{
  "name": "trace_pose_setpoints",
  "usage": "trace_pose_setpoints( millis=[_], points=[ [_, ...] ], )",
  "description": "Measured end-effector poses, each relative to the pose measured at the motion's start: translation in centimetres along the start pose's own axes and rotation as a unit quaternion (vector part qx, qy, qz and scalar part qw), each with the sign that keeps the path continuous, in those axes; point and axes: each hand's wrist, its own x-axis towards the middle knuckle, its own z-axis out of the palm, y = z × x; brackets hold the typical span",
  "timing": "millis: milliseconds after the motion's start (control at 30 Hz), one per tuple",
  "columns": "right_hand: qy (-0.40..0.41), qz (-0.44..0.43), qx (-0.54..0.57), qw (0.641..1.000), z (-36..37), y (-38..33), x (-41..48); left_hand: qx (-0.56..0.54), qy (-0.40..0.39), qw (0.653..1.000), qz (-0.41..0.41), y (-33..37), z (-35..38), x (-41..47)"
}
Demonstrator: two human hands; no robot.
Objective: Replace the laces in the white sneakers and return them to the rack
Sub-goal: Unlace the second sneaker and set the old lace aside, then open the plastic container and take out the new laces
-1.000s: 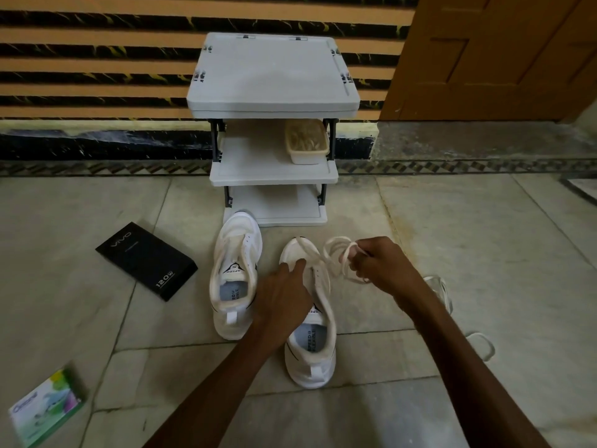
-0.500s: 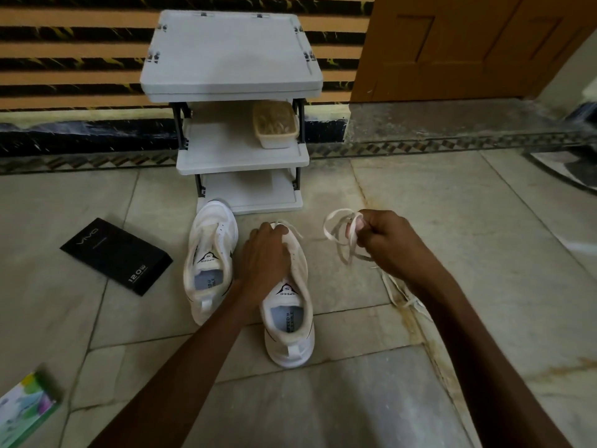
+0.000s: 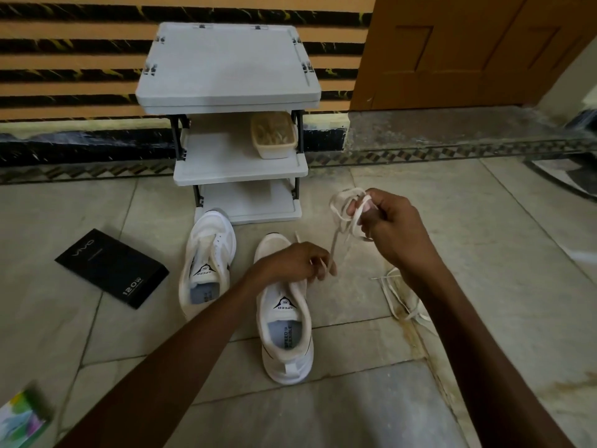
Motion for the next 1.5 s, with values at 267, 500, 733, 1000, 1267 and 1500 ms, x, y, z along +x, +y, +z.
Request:
trace_pose_setpoints(
  millis=[267, 500, 733, 1000, 1267, 1500],
  points=[
    [0.083, 0.079, -0.016, 0.993, 1.7, 6.0, -0.3, -0.099, 0.068, 0.993, 0.023, 0.6, 0.2, -1.3],
    [-0.176, 0.128, 0.176, 0.960, 3.6, 8.1, -2.5, -0.225, 0.170, 0.959, 0.039, 4.0, -1.5, -2.4],
    [-0.285, 0.043, 0.013, 0.957, 6.2, 8.2, -2.9, -0.242, 0.226, 0.943, 0.028, 4.8, -3.0, -3.4],
    [-0.286, 0.092, 0.138, 0.944, 6.4, 8.6, -3.7, -0.265, 0.211, 0.941, 0.005, 5.4, -2.8, -3.9],
    [-0.176, 0.075, 0.067, 0.979, 5.1, 9.4, -4.2, -0.272, 0.341, 0.898, -0.063, 3.6, -3.0, -3.5],
    [-0.006, 0.029, -0.051, 0.998, 0.4, 10.3, -3.7, -0.058, 0.333, 0.933, -0.122, 1.8, 0.3, -2.0]
  ],
)
